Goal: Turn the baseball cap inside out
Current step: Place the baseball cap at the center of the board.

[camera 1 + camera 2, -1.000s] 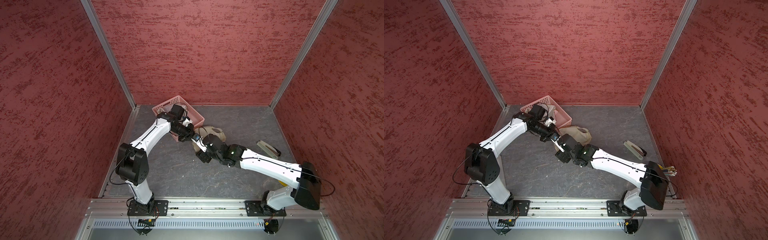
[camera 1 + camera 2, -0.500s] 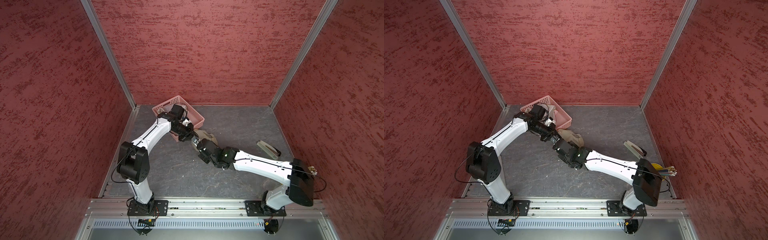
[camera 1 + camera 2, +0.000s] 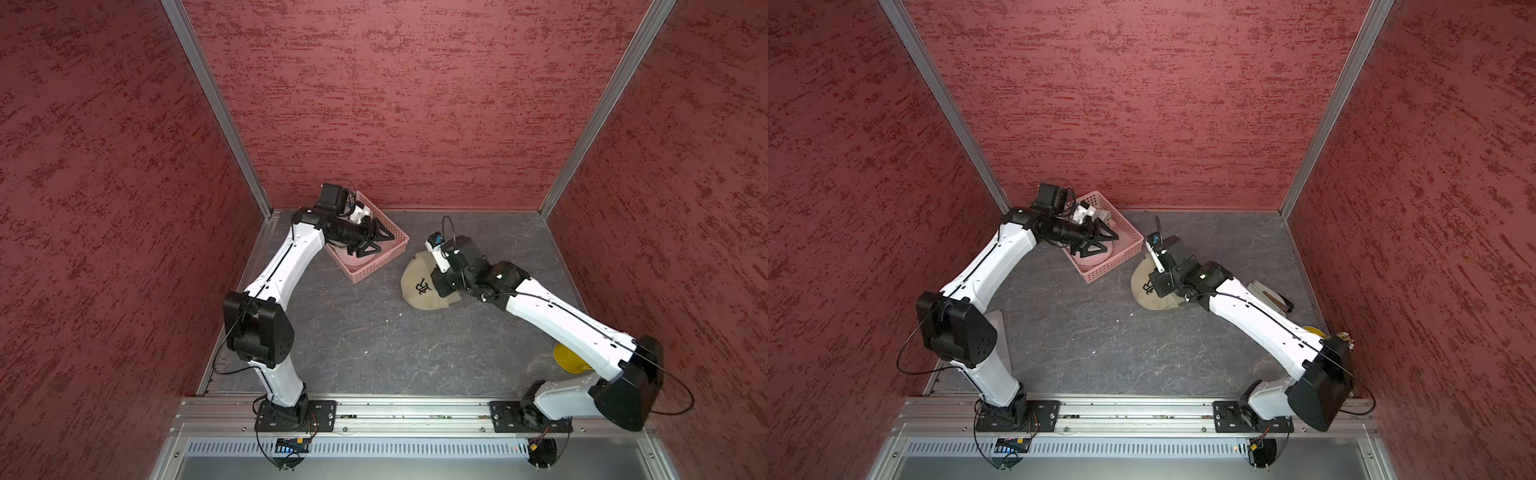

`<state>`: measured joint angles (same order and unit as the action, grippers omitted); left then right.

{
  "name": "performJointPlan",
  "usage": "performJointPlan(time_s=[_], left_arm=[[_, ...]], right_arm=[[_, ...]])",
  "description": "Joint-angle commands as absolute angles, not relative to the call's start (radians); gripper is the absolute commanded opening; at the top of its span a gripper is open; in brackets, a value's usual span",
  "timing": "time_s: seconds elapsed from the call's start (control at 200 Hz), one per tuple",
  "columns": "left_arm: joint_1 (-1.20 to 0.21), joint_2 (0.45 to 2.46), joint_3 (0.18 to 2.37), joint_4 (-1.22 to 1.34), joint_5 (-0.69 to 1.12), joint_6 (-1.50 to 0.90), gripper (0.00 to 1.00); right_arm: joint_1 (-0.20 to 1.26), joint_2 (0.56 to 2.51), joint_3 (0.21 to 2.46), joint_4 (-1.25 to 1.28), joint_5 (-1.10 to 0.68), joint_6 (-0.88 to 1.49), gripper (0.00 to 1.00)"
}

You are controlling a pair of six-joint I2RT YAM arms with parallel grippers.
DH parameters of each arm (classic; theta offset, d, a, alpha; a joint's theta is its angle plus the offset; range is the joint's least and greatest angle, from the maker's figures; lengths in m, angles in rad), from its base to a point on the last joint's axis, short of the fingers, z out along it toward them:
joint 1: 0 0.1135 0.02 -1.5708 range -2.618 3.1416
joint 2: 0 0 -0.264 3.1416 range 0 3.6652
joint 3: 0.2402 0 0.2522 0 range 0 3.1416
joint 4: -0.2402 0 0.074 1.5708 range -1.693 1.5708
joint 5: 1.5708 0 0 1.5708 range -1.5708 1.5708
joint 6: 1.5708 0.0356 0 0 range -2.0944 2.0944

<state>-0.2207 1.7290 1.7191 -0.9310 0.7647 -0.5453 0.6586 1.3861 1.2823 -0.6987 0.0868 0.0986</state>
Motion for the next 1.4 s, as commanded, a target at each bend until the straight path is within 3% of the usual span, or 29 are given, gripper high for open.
performJointPlan(time_s=[0.0, 0.11, 0.326, 0.651, 0.942, 1.392], left_arm=[[-0.172, 1.682, 1.781, -0.969, 0.654, -0.456, 0.63], [-0.169, 1.664, 1.82, -1.047, 0.496, -0.371, 0.63], [-0.16, 1.611, 1.735, -1.007, 0.505, -0.37, 0.62], [-0.159, 1.557, 1.6, -0.946, 0.529, -0.365, 0.61], [-0.152, 1.532, 1.517, -0.899, 0.55, -0.364, 0.61], [-0.147, 1.533, 1.478, -0.884, 0.548, -0.357, 0.61]], right_arm=[[0.523, 1.377, 1.325, -0.65, -0.126, 0.226, 0.13], [0.399, 1.402, 1.328, -0.52, -0.251, 0.352, 0.09], [0.298, 1.542, 1.423, -0.346, -0.311, 0.538, 0.02], [0.225, 1.622, 1.325, 0.095, -0.081, 0.762, 0.01], [0.206, 1.827, 1.226, 0.571, 0.053, 0.975, 0.01], [0.221, 1.97, 1.183, 0.802, 0.149, 1.05, 0.02]])
